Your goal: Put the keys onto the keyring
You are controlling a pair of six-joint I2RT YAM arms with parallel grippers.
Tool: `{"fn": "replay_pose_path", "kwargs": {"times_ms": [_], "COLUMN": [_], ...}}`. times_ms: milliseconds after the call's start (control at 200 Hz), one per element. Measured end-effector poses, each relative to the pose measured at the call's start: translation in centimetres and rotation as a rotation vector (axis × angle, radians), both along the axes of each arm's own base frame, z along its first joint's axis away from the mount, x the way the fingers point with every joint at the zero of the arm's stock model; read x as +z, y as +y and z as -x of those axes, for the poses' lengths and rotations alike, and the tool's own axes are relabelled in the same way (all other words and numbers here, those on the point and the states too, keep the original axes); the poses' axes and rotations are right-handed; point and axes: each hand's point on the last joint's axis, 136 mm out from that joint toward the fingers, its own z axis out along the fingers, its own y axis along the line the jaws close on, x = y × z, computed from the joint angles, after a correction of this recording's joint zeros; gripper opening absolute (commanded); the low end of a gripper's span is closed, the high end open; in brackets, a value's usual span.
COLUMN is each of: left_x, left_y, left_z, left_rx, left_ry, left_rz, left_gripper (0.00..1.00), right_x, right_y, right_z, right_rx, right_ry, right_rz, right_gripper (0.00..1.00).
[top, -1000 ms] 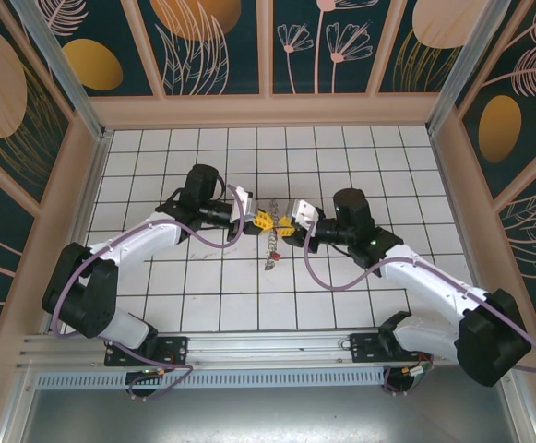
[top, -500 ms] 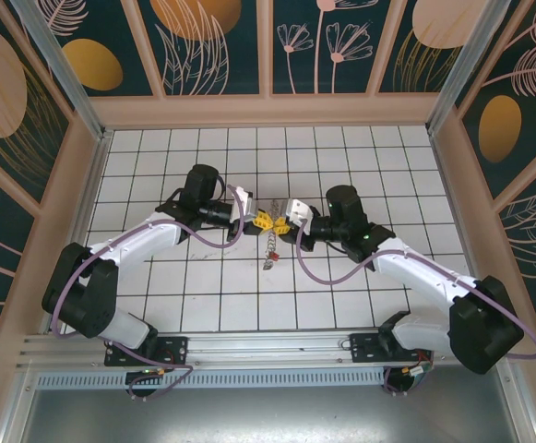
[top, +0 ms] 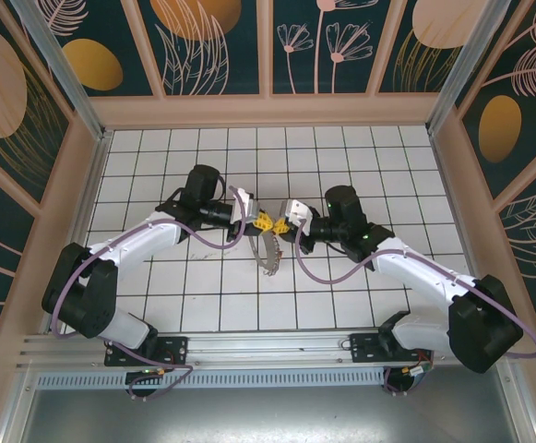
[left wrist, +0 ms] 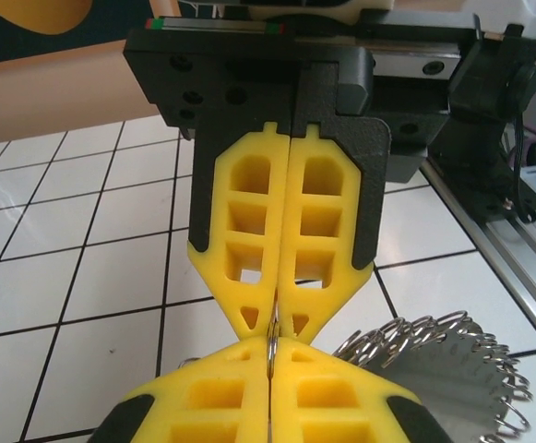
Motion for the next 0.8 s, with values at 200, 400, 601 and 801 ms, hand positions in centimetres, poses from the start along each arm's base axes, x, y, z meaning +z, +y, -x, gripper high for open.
{"fn": "replay_pose_path", "kwargs": {"times_ms": [200, 400, 601, 801], "left_x": [0.0, -1.1, -1.6, -2.1], "left_y": [-0.1, 0.1, 0.4, 0.6], "left_z": [-0.6, -1.1, -1.6, -1.3], "left_rx": [0.009, 0.026, 0.038, 0.027], "left_ry": [-0.018, -0.012, -0.026, -0.025], "left_rz": [-0.039, -0.101, -0.157, -0.185], "left_gripper": [0.12, 0.14, 0.14, 0.0], "right_x": [0.0, -0.8, -1.0, -1.4], "right_y": [0.1, 0.2, 0.5, 0.5], "right_z": [-0.3, -0.5, -0.9, -1.0], "right_rx": [-0.013, -0.026, -0.039, -0.049], "right_ry": [0.015, 0.05, 0.058, 0.069], "right_rz": [0.025, 0.067, 0.091, 0.114], "right_gripper": [0.0, 0.0, 0.0, 0.0]}}
